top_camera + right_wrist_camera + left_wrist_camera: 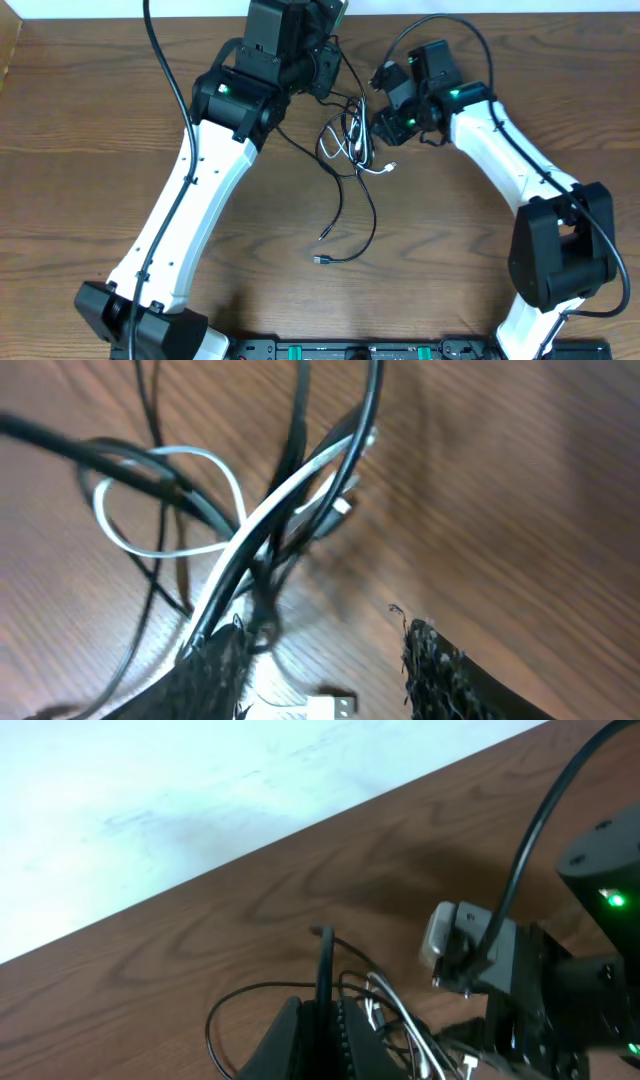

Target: Untangle cables

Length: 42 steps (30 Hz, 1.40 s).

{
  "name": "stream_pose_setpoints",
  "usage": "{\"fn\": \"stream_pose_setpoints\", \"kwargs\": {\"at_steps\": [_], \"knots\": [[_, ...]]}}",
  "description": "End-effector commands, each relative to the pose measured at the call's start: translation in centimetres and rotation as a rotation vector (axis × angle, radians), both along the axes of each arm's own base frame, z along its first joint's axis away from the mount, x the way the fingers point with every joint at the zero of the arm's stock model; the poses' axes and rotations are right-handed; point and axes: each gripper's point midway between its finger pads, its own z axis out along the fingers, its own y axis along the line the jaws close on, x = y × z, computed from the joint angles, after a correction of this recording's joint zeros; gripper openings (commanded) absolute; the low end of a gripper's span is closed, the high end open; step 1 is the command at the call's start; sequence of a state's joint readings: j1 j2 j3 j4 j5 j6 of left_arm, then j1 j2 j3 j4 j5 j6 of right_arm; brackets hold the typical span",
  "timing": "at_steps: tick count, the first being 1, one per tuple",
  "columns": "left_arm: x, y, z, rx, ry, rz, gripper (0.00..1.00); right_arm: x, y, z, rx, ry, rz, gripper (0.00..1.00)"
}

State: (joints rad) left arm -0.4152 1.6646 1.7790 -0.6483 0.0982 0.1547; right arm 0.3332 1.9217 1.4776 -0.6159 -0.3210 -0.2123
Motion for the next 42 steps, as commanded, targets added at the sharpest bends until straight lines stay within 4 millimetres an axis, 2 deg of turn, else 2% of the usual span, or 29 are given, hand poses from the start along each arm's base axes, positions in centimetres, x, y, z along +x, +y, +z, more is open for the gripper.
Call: {"fn": "stream_pose_setpoints", "kwargs": {"at_steps": [1, 9, 12, 26, 42], "knots": [[0.5, 0.8, 0.2, 0.01, -0.011, 0.017, 0.08, -0.7, 1.1, 0.2, 0.013, 0.009, 0.014, 0.49], [0.5, 0.9, 0.2, 0.01, -0.011, 0.02, 0.08, -1.1, 1.6, 0.1, 0.013, 0.017, 0.027, 0.47], [0.5, 0.9, 0.2, 0.009, -0.011, 0.02, 0.08, -1.4, 1.9, 0.7, 0.034, 0.018, 0.038, 0.46], [0.5, 0.9, 0.2, 0.01, -0.01, 0.021, 0.08, -1.4, 1.6, 6.1, 0.057, -0.118, 0.054, 0.46], [0.5, 0.9, 0.2, 0.009, -0.01, 0.02, 0.08, -1.9, 1.6, 6.0, 0.059, -0.094, 0.056, 0.46]]}}
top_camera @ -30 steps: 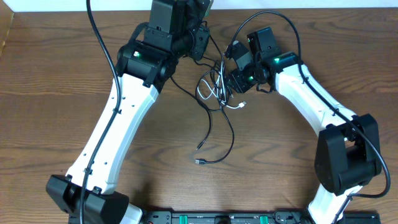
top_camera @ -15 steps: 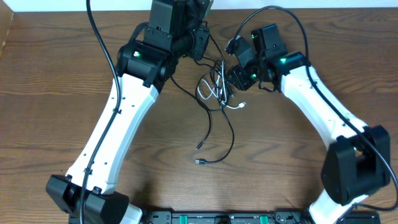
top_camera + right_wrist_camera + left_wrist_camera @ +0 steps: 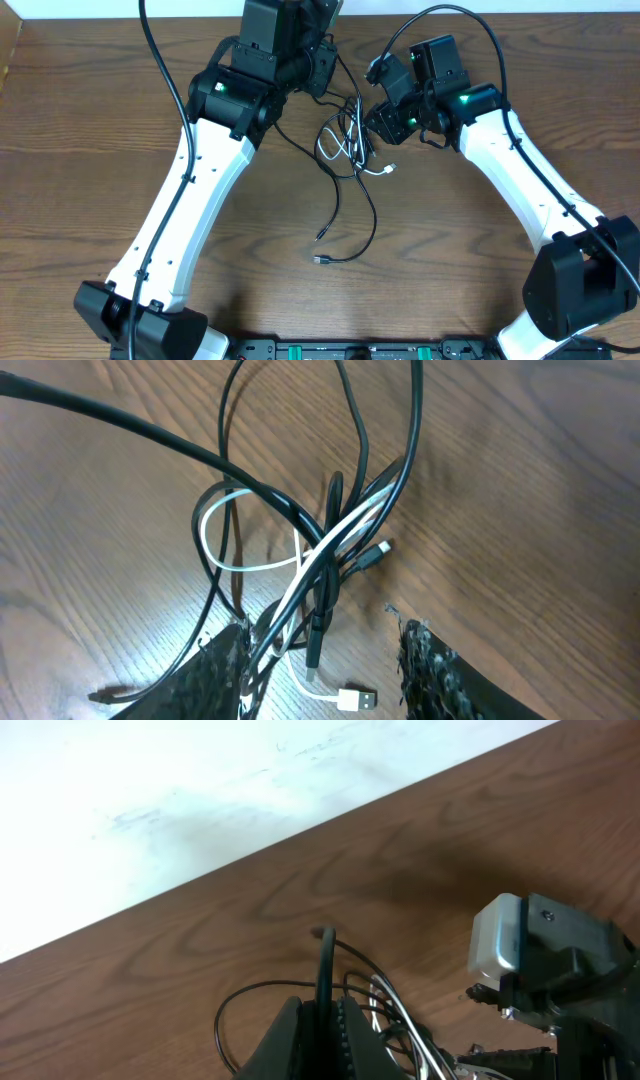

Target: Untangle cables

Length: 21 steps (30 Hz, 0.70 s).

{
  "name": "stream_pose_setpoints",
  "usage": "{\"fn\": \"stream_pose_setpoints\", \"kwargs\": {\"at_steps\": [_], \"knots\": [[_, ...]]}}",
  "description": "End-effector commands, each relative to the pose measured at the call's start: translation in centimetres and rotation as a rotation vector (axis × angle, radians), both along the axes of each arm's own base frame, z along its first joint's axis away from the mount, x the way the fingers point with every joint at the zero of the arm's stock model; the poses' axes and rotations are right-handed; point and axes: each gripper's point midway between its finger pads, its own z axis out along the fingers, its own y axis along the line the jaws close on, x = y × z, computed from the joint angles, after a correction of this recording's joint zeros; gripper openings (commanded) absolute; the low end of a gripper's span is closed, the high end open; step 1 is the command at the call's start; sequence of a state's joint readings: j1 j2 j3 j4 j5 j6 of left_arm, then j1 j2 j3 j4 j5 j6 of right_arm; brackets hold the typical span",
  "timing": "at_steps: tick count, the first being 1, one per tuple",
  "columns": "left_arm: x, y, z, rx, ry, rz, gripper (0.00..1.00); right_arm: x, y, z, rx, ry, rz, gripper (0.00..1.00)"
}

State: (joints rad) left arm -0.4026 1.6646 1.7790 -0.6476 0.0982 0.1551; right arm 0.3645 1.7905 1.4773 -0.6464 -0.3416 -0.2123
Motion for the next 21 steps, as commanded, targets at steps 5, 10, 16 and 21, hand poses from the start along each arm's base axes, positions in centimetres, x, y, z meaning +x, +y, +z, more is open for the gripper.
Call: {"fn": "stream_pose_setpoints", "kwargs": {"at_steps": [5, 10, 16, 21], "knots": [[0.2, 0.3, 0.1, 0.01, -0.009, 0.008, 0.08, -0.7, 1.1, -0.6, -0.001, 0.014, 0.035, 0.46], [0.2, 0.4, 0.1, 0.011, -0.007, 0.008, 0.08, -1.0, 1.9, -2.1, -0.013, 0.045, 0.053, 0.45], [0.2, 0.4, 0.1, 0.012, -0.005, 0.008, 0.07, -1.2, 2.6, -2.5, -0.015, 0.046, 0.067, 0.45], [0.2, 0.4, 0.1, 0.012, -0.005, 0.008, 0.07, -1.1, 2.4, -2.9, -0.027, 0.053, 0.061, 0.45]]}}
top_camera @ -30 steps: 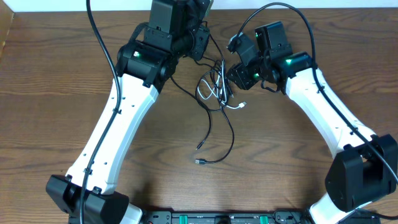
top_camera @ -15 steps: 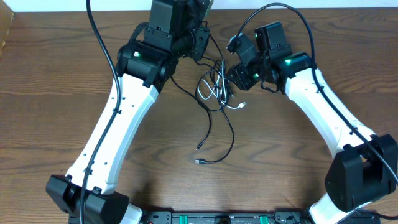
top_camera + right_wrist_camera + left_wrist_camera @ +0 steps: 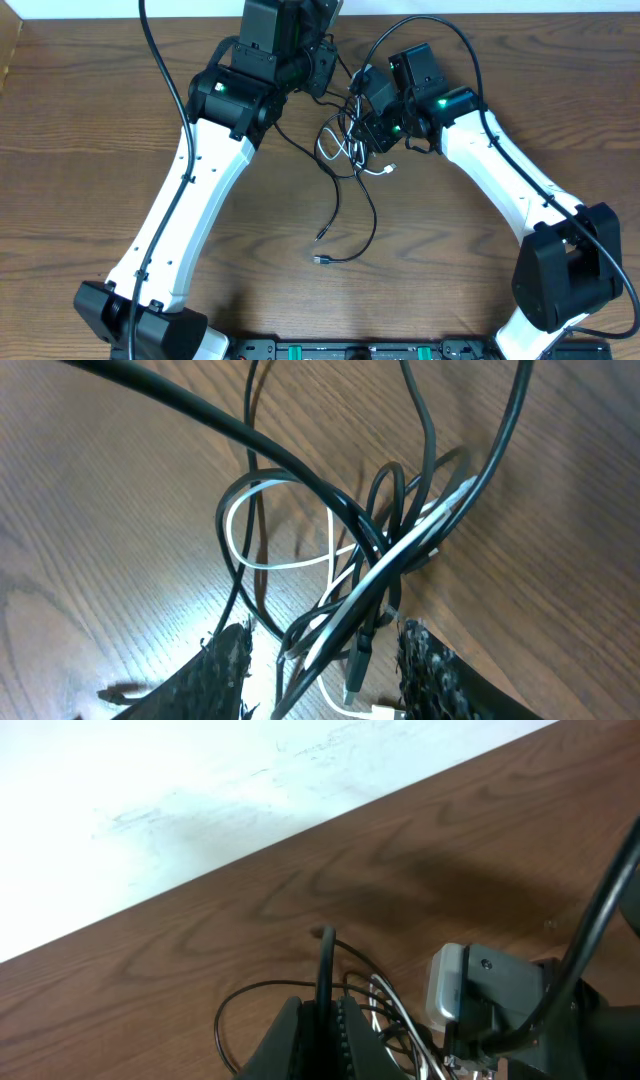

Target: Untangle cables

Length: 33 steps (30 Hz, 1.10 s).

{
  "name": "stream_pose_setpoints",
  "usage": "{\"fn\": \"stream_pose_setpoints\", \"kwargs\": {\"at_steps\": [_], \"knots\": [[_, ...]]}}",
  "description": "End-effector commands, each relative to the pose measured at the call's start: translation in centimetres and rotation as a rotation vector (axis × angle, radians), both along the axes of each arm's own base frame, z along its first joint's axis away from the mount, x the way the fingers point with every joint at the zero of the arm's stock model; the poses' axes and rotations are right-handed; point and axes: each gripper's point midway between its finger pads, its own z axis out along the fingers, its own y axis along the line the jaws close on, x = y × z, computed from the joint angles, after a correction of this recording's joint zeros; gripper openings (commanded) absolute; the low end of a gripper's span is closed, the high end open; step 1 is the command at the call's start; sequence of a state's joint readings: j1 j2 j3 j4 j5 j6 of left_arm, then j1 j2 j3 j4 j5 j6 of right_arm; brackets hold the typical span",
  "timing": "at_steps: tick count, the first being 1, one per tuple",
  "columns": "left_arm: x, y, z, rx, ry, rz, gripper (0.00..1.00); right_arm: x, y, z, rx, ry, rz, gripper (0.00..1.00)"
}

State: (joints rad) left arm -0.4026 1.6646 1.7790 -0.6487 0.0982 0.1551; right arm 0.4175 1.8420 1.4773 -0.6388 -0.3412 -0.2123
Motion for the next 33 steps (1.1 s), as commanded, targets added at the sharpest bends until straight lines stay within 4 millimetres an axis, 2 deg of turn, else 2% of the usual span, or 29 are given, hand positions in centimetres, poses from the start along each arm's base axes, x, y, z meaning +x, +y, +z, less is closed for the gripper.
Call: {"fn": "stream_pose_setpoints", "kwargs": {"at_steps": [1, 9, 15, 33], "knots": [[0.2, 0.4, 0.1, 0.012, -0.007, 0.008, 0.07, -0.2, 0.1, -0.8, -0.01, 0.013, 0.008, 0.45], [0.2, 0.4, 0.1, 0.011, -0.007, 0.008, 0.07, -0.3, -0.2, -1.1, -0.027, 0.016, 0.001, 0.45], [0.2, 0.4, 0.1, 0.011, -0.007, 0.008, 0.07, -0.4, -0.6, -2.2, -0.048, 0.026, -0.01, 0.45], [0.2, 0.3, 0.2, 0.007, -0.009, 0.01, 0.08, -1.1, -0.3, -3.7, -0.048, 0.062, -0.022, 0.45]]}}
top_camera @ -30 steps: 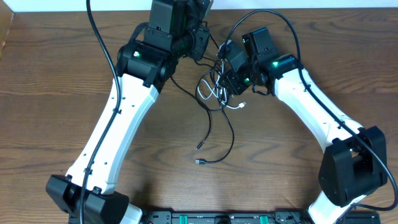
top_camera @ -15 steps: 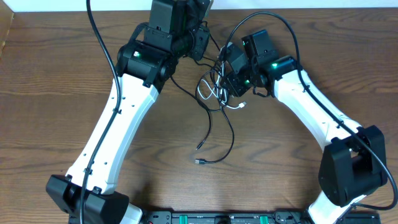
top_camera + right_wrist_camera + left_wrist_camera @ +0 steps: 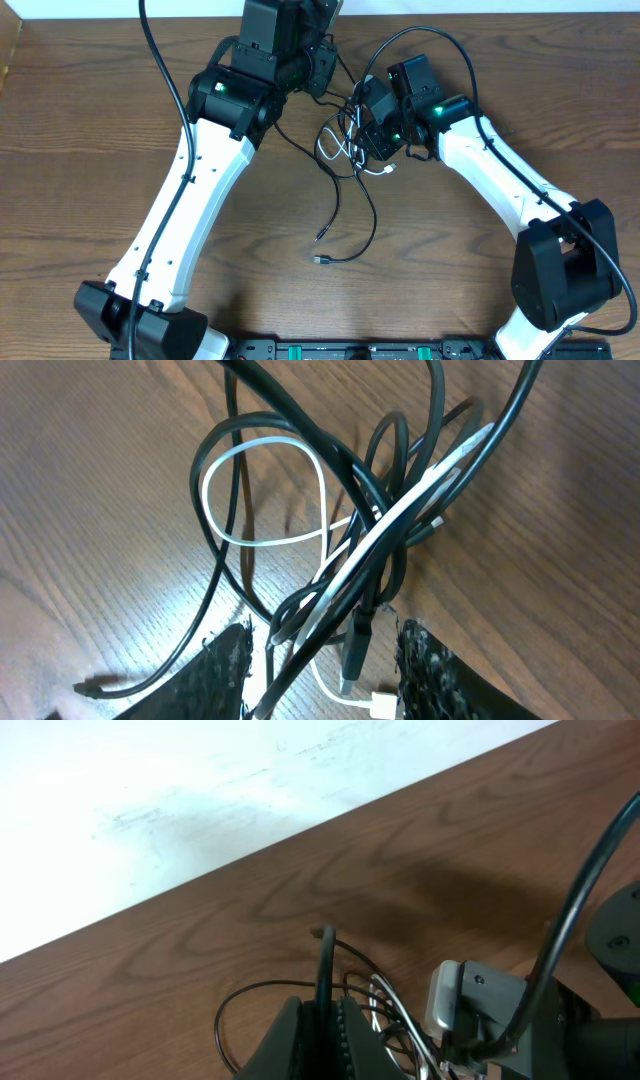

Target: Untangle cables

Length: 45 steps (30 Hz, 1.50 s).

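Note:
A knot of black and white cables lies at the back middle of the table; loose black ends trail toward the front. My left gripper is shut on a black cable that rises out of its jaws, just left of the knot. My right gripper is open, its fingers straddling the tangle from above, with a black plug and a white USB plug between them.
The brown wooden table meets a white wall right behind the cables. My right arm's own black cable loops over the back of the table. A black rail runs along the front edge.
My right gripper has shifted a little further over the knot; the white loop sits more to the upper left in its view and the USB plug shows again. The left gripper has not moved.
My left gripper stayed shut on the black cable throughout. My right gripper was open close to the right side of the knot, then stood higher and a little back, then reached left over the tangle, where it now straddles it.

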{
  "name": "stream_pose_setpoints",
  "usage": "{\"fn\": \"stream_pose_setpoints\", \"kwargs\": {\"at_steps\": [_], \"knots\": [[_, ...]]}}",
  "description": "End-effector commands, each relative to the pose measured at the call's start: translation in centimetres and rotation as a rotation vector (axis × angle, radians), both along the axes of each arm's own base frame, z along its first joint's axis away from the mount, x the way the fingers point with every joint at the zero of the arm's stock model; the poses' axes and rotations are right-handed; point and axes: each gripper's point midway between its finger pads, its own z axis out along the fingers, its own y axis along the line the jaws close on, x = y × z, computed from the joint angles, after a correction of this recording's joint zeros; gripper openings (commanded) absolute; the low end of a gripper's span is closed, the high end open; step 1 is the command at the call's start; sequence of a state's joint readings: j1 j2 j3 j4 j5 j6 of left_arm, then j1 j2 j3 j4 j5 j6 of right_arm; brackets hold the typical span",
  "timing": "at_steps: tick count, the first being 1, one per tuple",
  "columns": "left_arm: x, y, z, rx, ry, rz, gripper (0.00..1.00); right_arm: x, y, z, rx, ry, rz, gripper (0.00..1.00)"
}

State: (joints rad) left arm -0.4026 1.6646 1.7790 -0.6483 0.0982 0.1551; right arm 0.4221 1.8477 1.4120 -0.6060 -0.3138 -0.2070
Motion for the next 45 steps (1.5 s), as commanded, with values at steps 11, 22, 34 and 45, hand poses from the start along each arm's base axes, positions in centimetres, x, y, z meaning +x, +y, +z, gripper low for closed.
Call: {"fn": "stream_pose_setpoints", "kwargs": {"at_steps": [11, 22, 34, 45], "knots": [[0.3, 0.3, 0.2, 0.006, -0.011, 0.01, 0.07, -1.1, 1.4, -2.8, -0.023, 0.068, 0.007, 0.38], [0.2, 0.3, 0.2, 0.007, -0.008, 0.01, 0.07, -0.5, 0.2, -3.2, -0.079, 0.051, -0.033, 0.01], [0.2, 0.4, 0.2, 0.008, -0.008, 0.01, 0.07, 2.1, -6.3, 4.2, -0.199, -0.172, -0.254, 0.01], [0.2, 0.3, 0.2, 0.007, -0.009, 0.01, 0.08, 0.8, -14.5, 17.4, -0.09, -0.439, -0.462, 0.01]]}}
